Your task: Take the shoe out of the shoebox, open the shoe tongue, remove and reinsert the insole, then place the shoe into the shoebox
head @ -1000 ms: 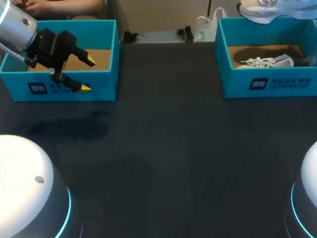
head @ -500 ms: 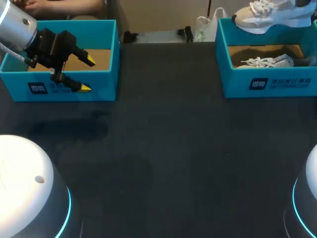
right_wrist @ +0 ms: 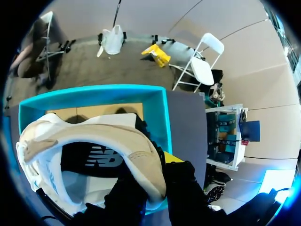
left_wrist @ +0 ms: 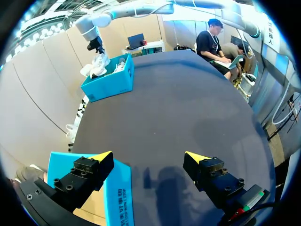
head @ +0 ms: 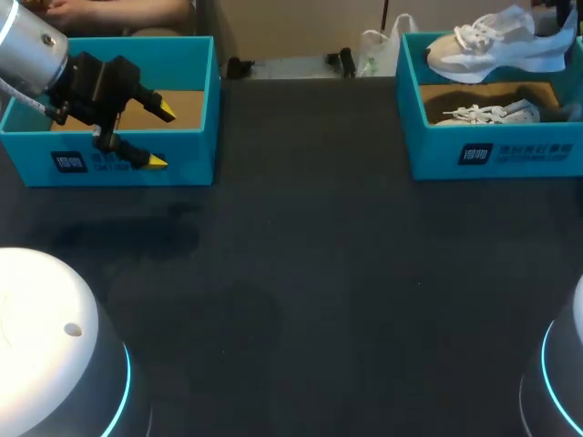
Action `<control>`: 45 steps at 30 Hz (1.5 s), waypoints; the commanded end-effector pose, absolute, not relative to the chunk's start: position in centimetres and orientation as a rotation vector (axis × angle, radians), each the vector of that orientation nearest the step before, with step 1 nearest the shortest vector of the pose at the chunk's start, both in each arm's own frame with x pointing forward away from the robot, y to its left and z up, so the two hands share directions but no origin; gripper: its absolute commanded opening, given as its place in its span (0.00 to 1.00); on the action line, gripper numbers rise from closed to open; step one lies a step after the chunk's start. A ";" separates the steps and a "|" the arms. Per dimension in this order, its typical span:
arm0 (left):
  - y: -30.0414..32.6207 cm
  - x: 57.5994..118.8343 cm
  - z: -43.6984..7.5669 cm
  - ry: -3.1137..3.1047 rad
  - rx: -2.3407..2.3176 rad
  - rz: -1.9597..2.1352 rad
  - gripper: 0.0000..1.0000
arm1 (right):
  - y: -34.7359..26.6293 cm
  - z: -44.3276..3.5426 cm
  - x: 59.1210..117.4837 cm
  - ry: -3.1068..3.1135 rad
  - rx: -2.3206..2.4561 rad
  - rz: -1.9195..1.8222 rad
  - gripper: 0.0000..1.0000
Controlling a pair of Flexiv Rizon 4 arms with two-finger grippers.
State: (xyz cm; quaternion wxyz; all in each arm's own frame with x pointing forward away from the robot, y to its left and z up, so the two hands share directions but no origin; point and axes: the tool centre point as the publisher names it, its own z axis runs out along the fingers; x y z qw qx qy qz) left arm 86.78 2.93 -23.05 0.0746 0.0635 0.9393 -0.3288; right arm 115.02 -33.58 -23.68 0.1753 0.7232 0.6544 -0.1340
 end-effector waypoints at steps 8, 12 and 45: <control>2.9 86.8 -23.0 2.822 0.190 -0.981 1.00 | -34.0 -26.6 116.6 1.839 2.072 -0.412 0.00; 2.9 86.8 -23.0 2.822 0.190 -0.981 1.00 | -33.9 -27.8 117.2 1.808 2.088 -0.422 0.00; 2.9 86.8 -23.0 2.822 0.190 -0.981 1.00 | -35.8 -34.6 118.4 1.756 2.105 -0.442 0.00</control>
